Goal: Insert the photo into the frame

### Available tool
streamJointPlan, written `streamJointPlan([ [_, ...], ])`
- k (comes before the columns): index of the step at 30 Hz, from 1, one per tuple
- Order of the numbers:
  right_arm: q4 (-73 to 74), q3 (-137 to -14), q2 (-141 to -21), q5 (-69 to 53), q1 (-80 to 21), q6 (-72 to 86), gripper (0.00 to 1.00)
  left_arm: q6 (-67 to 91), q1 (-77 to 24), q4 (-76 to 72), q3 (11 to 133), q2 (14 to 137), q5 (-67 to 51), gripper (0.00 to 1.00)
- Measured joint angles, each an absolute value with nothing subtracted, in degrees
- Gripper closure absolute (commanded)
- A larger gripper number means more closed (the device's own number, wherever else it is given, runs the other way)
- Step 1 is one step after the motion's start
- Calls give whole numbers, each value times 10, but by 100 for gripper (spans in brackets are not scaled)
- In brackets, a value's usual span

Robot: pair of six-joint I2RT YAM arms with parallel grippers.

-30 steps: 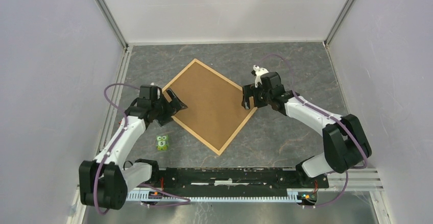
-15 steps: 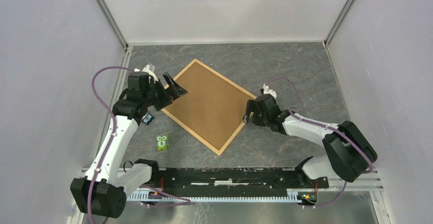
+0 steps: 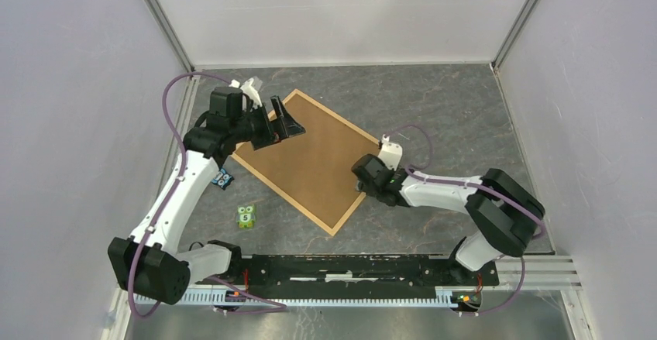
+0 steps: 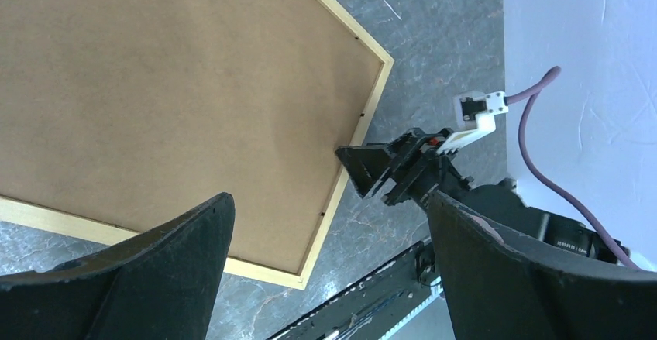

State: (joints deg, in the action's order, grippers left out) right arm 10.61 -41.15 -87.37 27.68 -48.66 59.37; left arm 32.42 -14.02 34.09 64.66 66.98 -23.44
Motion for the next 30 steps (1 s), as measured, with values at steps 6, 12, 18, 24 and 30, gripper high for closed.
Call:
streamJointPlan([
  [6, 192, -489, -938, 322, -521, 649, 63, 310, -149, 342, 656, 676, -227, 0],
  [12, 188, -458, -909, 332, -510, 663, 91, 282, -149, 348, 667, 663, -208, 0],
  [18, 119, -358, -815, 289, -383, 556, 100, 277, -149, 346, 667, 653, -201, 0],
  [24, 77, -327, -778, 210, -256, 367, 61, 276, -150, 350, 679, 739, -211, 0],
  [30, 96, -336, -772, 154, -204, 220, 27, 247, -148, 399, 710, 864, -135, 1],
])
